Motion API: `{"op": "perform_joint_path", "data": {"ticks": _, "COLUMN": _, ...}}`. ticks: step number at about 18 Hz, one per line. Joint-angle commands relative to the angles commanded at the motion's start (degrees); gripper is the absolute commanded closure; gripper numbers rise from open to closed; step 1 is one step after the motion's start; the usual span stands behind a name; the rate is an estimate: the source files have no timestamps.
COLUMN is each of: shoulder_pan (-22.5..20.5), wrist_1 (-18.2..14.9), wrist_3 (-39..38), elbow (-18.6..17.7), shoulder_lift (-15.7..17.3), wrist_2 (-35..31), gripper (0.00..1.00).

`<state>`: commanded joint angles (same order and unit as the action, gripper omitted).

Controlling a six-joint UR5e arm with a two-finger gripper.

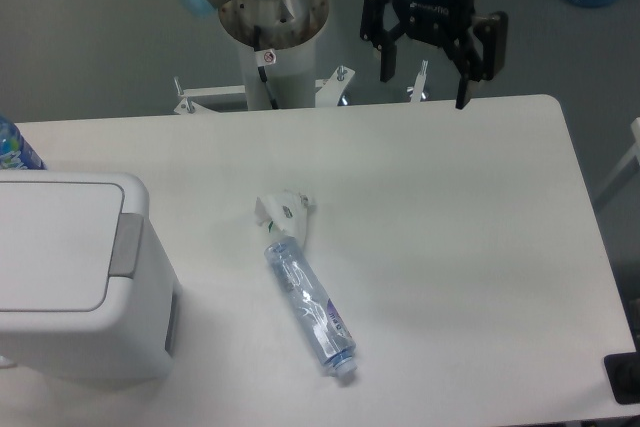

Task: Open the trash can
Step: 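Move the open gripper over the table toward the white trash can, then lower the gripper onto the trash can lid edge and hook it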

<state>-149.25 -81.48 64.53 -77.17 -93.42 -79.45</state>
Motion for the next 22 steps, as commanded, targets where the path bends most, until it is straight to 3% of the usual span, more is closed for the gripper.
{"op": "perform_joint_path", "data": {"ticks": 4, "shoulder_pan": 3.08, "wrist_1": 1.49, "wrist_3": -12.03, "elbow": -0.26, "shoulder_lift": -0.79, "wrist_2": 0.35, "gripper": 0.0}}
{"op": "perform_joint_path", "data": {"ticks": 14, "shoulder_pan": 15.21, "wrist_1": 17.75, "wrist_3": -44.11, "elbow": -3.86, "shoulder_lift": -3.78, "wrist_2": 1.66, "gripper": 0.0}}
{"op": "perform_joint_path", "data": {"ticks": 22, "shoulder_pan": 19.26, "wrist_1": 18.9, "wrist_3": -51.16, "elbow": -5.36, "shoulder_lift": -5.1, "wrist_2": 5.36, "gripper": 0.0}}
